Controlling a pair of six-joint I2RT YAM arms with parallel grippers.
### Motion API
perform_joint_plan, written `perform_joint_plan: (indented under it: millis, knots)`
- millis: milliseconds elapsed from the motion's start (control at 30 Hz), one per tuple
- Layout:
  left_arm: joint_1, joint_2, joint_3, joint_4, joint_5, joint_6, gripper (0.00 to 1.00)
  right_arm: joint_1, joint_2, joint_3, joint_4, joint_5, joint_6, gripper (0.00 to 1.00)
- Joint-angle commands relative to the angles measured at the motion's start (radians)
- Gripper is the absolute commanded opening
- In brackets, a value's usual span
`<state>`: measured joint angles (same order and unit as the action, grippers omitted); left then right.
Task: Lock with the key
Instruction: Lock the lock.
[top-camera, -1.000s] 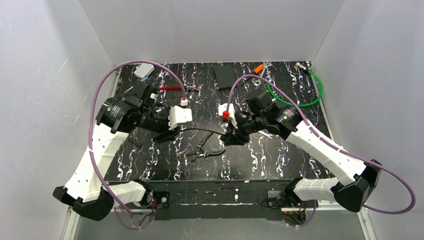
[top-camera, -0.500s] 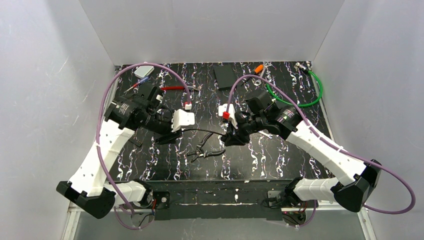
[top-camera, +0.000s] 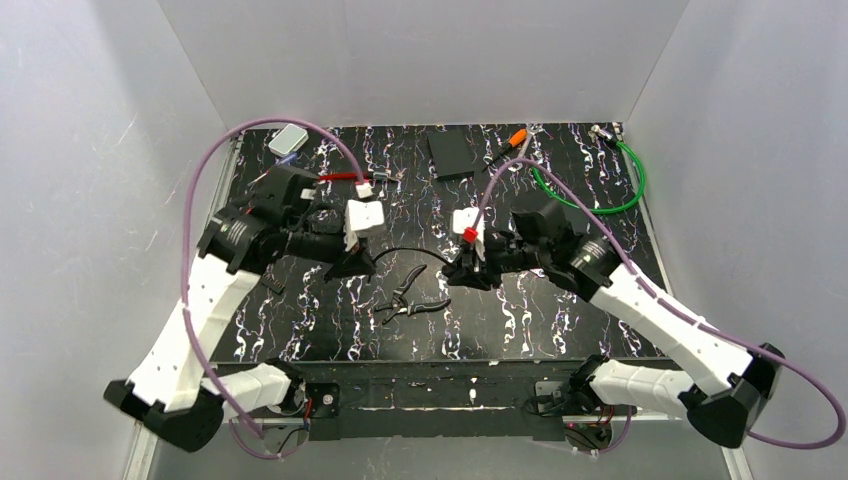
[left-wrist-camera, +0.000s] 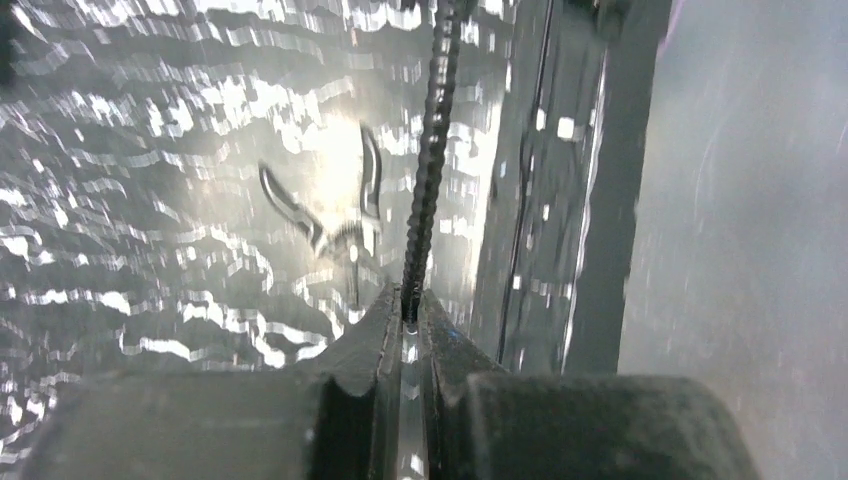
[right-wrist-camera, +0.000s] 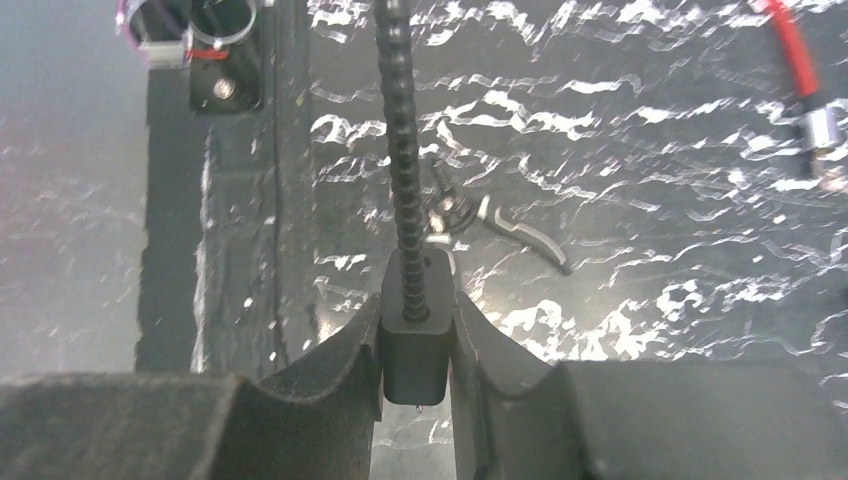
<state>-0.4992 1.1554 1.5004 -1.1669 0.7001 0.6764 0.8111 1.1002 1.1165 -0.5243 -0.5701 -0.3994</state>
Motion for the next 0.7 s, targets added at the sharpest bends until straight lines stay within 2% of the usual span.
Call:
perform_joint_plan:
  millis: [0,200,333,467,667]
  knots:
    - [-0.002,-0.144,-0.091,0.4,0.196,-0.374,0.0,-0.001,-0.09,-0.078,0.419,0.042,0.124,0.01]
    - [-0.009,-0.217,-0.183,0.769,0.175,-0.694,0.0,0.0,-0.09,-0.101,0.605,0.038,0.19,0.01]
    - [-0.021,-0.228,-0.217,0.919,0.109,-0.848,0.0,0.008,-0.082,-0.109,0.663,0.004,0.205,0.01]
    - [-0.039,-0.218,-0.219,0.988,0.074,-0.917,0.0,0.016,-0.077,-0.107,0.696,-0.018,0.245,0.01]
    - [-0.057,-0.202,-0.218,1.05,0.042,-0.934,0.0,0.037,-0.077,-0.119,0.708,-0.042,0.269,0.01]
